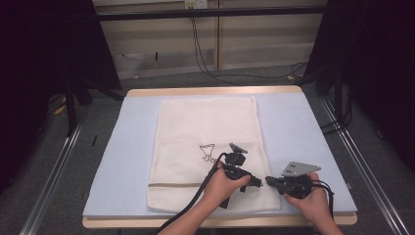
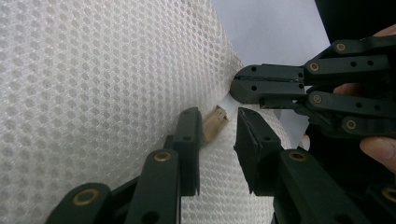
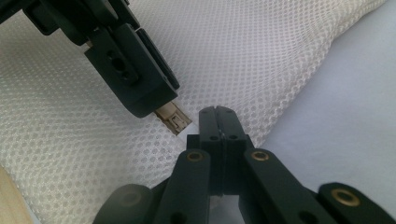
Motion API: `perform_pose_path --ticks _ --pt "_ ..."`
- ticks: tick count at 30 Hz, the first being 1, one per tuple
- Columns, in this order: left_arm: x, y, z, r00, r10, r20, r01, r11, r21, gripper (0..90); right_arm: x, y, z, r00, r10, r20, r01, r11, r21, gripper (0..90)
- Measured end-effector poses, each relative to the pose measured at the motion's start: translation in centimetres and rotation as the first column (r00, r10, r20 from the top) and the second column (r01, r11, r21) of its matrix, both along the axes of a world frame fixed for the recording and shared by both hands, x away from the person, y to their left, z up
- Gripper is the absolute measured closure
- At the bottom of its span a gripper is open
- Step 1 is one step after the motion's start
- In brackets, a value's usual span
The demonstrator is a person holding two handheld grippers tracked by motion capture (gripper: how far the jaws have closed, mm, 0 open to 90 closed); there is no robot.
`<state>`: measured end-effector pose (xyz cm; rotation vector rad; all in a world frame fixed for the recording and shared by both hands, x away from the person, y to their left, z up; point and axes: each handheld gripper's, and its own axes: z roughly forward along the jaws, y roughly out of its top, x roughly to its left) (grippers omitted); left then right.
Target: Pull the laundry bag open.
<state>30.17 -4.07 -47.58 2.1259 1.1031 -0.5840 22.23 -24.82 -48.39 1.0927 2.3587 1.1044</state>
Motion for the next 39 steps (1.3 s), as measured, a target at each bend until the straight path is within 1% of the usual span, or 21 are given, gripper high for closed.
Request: perform_pose_path --ticks 2,5,6,9,10,12,16,18,19,20,21,22,23,24,25,28,31,32,35,36,39 --pt "0.0 -0.1 -0.1 1.0000 0.006 0.005 -0.006 0.9999 0.014 74.4 0.0 0.0 0.0 1.0000 -0.003 -0.003 0.003 1.0000 0.002 90.0" --pt "0.1 -0.3 -0.2 0.9995 0.021 -0.021 -0.021 0.9998 -0.006 76.6 0.0 0.0 0.0 1.0000 -0.003 -0.004 0.003 1.0000 0.002 90.0" --pt "0.2 -0.2 -0.2 0.9999 0.001 -0.015 -0.001 1.0000 -0.004 76.3 0.0 0.0 0.0 1.0000 -0.004 -0.004 0.004 1.0000 0.003 90.0" --pt "0.2 -0.4 -0.3 0.9999 0.002 -0.012 -0.002 1.0000 0.004 78.9 0.0 0.0 0.0 1.0000 -0.004 -0.003 0.004 1.0000 0.005 90.0" --pt "0.2 -0.5 -0.4 0.9999 0.002 -0.012 -0.003 0.9999 -0.013 79.3 0.0 0.0 0.0 1.0000 -0.003 -0.002 0.003 1.0000 0.006 90.0" --pt "0.2 -0.5 -0.5 0.9999 -0.005 -0.009 0.005 1.0000 -0.002 83.2 0.0 0.0 -0.1 1.0000 -0.003 -0.002 0.003 1.0000 0.007 90.0" --pt "0.4 -0.4 -0.6 0.9989 0.012 -0.045 -0.013 0.9995 -0.028 86.8 0.0 0.0 -0.1 1.0000 -0.002 0.002 0.002 1.0000 0.004 90.0" --pt "0.2 -0.5 -0.6 0.9985 0.027 -0.048 -0.029 0.9991 -0.030 87.1 0.0 0.0 -0.1 1.0000 -0.002 0.000 0.002 1.0000 0.004 90.0" --pt "0.2 -0.4 -0.6 0.9983 0.019 -0.055 -0.021 0.9990 -0.040 87.2 0.0 0.0 -0.1 1.0000 -0.001 0.000 0.001 1.0000 0.003 90.0" --pt "0.3 -0.2 -0.6 0.9989 0.007 -0.046 -0.009 0.9993 -0.036 87.3 0.0 0.0 -0.1 1.0000 -0.002 -0.002 0.002 1.0000 0.004 90.0" --pt "0.2 -0.3 -0.5 0.9981 0.023 -0.057 -0.025 0.9988 -0.042 87.3 0.0 0.0 -0.1 1.0000 -0.001 -0.003 0.001 1.0000 0.007 90.0" --pt "0.2 -0.2 -0.5 0.9986 0.023 -0.048 -0.025 0.9990 -0.037 87.3 0.0 0.0 -0.1 1.0000 0.000 -0.007 0.000 0.9999 0.011 90.0" --pt "0.2 -0.2 -0.5 0.9981 0.032 -0.054 -0.033 0.9989 -0.034 87.3 0.0 0.0 -0.1 1.0000 0.005 -0.004 -0.005 0.9999 0.009 90.0" --pt "0.3 0.0 -0.5 0.9982 0.013 -0.058 -0.015 0.9992 -0.038 87.3 0.0 0.0 -0.1 1.0000 0.001 -0.004 -0.001 1.0000 0.000 90.0" --pt "0.3 0.1 -0.5 0.9974 0.026 -0.067 -0.029 0.9988 -0.040 87.4 0.0 0.0 -0.1 1.0000 -0.001 -0.008 0.001 1.0000 -0.001 90.0" --pt "0.4 0.5 -0.3 0.9984 0.016 -0.054 -0.018 0.9994 -0.030 87.4 0.0 0.1 0.0 0.9999 0.001 -0.012 -0.001 1.0000 -0.002 90.0" --pt "0.4 0.9 0.0 0.9980 0.028 -0.058 -0.030 0.9991 -0.030 87.4 0.1 0.1 0.0 0.9999 0.000 -0.010 0.000 1.0000 -0.003 90.0" --pt "0.4 1.0 0.0 0.9975 0.024 -0.067 -0.027 0.9991 -0.033 87.4 0.1 0.1 0.0 1.0000 0.002 -0.009 -0.002 1.0000 -0.007 90.0" --pt "0.3 1.3 0.0 0.9973 0.032 -0.065 -0.035 0.9983 -0.046 87.3 0.0 0.2 0.0 1.0000 0.005 -0.002 -0.005 0.9998 -0.020 90.0" --pt "0.3 1.5 -0.1 0.9979 0.020 -0.062 -0.023 0.9987 -0.046 87.3 0.0 0.2 0.0 1.0000 0.005 -0.002 -0.005 0.9998 -0.020 90.0" --pt "0.4 1.9 -0.1 0.9968 0.028 -0.075 -0.032 0.9977 -0.060 87.3 0.0 0.1 0.0 1.0000 0.007 -0.002 -0.007 0.9999 -0.011 90.0"
